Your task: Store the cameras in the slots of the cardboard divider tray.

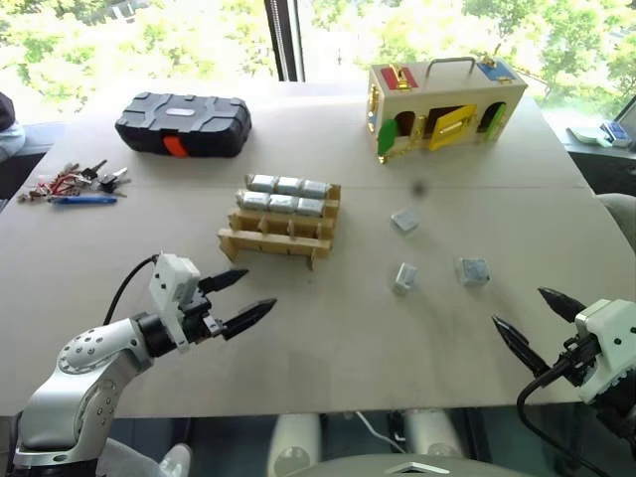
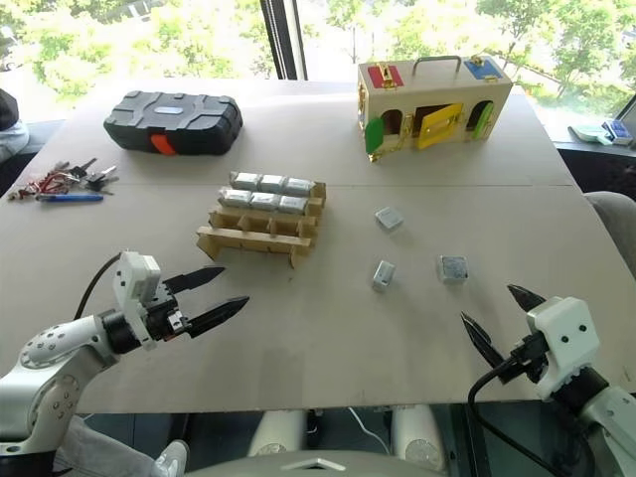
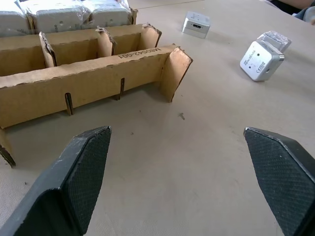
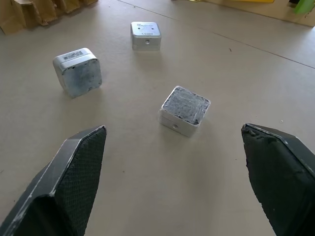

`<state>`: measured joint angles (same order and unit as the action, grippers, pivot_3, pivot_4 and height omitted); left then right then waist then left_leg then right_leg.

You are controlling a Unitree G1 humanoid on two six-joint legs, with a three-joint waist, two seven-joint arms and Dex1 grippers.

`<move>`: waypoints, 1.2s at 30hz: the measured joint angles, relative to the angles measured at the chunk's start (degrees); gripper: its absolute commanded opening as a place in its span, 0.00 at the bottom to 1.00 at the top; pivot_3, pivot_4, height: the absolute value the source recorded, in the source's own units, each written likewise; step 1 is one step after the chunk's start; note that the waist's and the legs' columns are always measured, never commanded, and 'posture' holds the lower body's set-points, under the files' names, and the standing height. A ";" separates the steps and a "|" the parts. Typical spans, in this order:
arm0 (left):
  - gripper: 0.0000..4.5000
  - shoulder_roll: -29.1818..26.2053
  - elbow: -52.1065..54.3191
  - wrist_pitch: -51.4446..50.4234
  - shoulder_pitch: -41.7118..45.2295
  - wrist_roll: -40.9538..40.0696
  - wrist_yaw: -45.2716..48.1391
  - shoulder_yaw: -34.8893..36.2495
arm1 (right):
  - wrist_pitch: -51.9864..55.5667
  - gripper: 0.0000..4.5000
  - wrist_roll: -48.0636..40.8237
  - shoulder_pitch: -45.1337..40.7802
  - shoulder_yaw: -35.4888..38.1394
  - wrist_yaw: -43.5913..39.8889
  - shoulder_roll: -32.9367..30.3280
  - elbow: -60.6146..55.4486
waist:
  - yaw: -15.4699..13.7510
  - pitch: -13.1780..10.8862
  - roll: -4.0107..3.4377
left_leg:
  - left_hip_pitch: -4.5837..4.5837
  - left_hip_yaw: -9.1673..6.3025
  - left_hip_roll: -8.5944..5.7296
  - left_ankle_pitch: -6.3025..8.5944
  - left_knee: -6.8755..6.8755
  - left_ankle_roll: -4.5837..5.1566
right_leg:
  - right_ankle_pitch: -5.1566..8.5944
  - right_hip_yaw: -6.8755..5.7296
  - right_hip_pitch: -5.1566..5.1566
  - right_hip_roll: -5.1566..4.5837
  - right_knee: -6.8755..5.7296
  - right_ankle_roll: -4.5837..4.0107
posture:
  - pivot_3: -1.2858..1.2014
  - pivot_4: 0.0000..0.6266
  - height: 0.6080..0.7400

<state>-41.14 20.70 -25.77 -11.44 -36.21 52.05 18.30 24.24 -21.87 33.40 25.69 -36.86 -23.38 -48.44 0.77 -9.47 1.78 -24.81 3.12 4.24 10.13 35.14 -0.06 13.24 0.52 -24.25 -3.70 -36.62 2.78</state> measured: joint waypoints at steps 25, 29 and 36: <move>1.00 -3.10 -9.64 7.60 11.48 -3.28 25.88 -5.30 | 31.83 0.97 -3.09 -25.76 -12.75 23.86 1.01 5.78 | -0.14 0.05 0.12 | -0.07 0.02 0.00 -0.15 0.16 0.25 | -0.13 -0.05 0.03 0.13 -0.06 -0.21 | 0.52 0.24 1.00; 1.00 -3.26 -10.09 7.73 12.91 -3.28 27.17 -5.38 | 32.60 0.97 -2.55 -27.57 -13.80 25.30 1.57 7.41 | 0.07 0.05 0.11 | -0.07 0.08 0.00 -0.18 0.15 0.31 | -0.13 0.01 0.03 0.17 -0.09 -0.19 | 0.52 0.24 1.00; 1.00 -3.24 -10.09 7.77 12.91 -3.28 28.25 -5.55 | 34.79 0.97 -2.28 -30.82 -15.11 28.02 4.63 10.83 | 0.03 0.05 0.12 | -0.04 0.06 0.03 -0.18 0.17 0.31 | -0.12 0.01 0.03 0.21 -0.13 -0.17 | 0.52 0.24 1.00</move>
<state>-44.39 10.60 -18.00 1.47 -39.48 80.30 12.75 59.03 -24.15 2.59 10.58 -8.84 -18.75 -37.62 0.80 -9.42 1.90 -24.85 3.19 4.27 9.95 35.31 0.25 13.12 0.53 -24.22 -3.49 -36.76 2.61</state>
